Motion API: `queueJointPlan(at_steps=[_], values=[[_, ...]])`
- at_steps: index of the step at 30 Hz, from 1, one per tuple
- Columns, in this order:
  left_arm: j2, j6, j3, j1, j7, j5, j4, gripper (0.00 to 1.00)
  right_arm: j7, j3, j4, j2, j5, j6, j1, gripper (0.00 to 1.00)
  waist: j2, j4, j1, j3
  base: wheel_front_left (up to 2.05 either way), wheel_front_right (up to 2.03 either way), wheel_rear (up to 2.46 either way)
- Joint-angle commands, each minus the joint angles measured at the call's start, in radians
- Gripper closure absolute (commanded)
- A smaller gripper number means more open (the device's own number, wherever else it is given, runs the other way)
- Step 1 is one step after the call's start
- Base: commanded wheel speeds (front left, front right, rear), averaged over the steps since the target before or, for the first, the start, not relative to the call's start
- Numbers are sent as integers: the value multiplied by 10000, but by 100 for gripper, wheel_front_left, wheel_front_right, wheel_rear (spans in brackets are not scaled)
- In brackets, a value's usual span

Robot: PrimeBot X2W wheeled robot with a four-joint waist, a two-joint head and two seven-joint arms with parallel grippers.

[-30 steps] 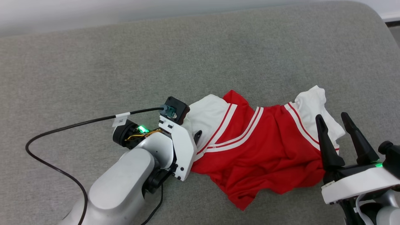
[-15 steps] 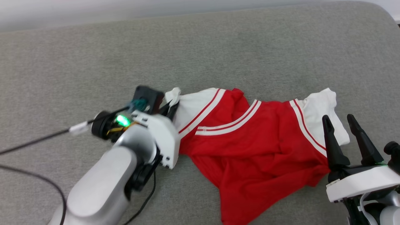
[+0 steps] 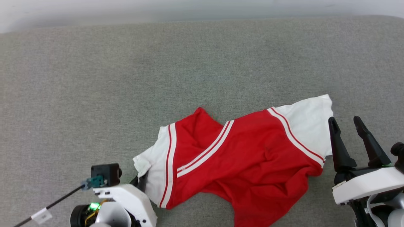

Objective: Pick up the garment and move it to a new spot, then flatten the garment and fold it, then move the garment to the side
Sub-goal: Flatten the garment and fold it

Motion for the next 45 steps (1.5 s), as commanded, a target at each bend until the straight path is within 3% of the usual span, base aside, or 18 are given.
queueJointPlan(at_steps=[1, 15, 22, 29, 38, 45], values=[[-80, 9, 90, 166, -129, -111, 68, 0, 37, -1, -37, -16, -56, -7, 35, 0, 0, 52, 0, -63, 0, 0, 0], [-179, 191, 625, -437, -3559, 1468, 117, 0, 403, -187, -246, 1, -155, -7, 382, 0, 0, 51, 0, -915, 0, 0, 0], [-195, 213, 547, -430, -4189, 2010, -223, 0, 1099, -932, 124, 11, 185, -7, 563, 0, 0, -53, 0, -1330, 0, 0, 0], [-207, 386, 399, -488, -4158, 2283, -914, 0, 2719, -1518, 1655, -1028, 1340, -7, -300, 0, 0, 12, 0, -1206, 0, 0, 0], [-367, 403, 231, -939, -4148, 2459, -1369, 0, 5551, -1043, 3817, -2380, 2462, -7, -2563, 0, 0, 431, 0, -343, 0, 0, 0], [-670, 193, 116, -1458, -4287, 2495, -1220, 0, 6274, -308, 5194, -2981, 2611, -7, -4406, 0, 0, 977, 0, 575, 0, 0, 0]])
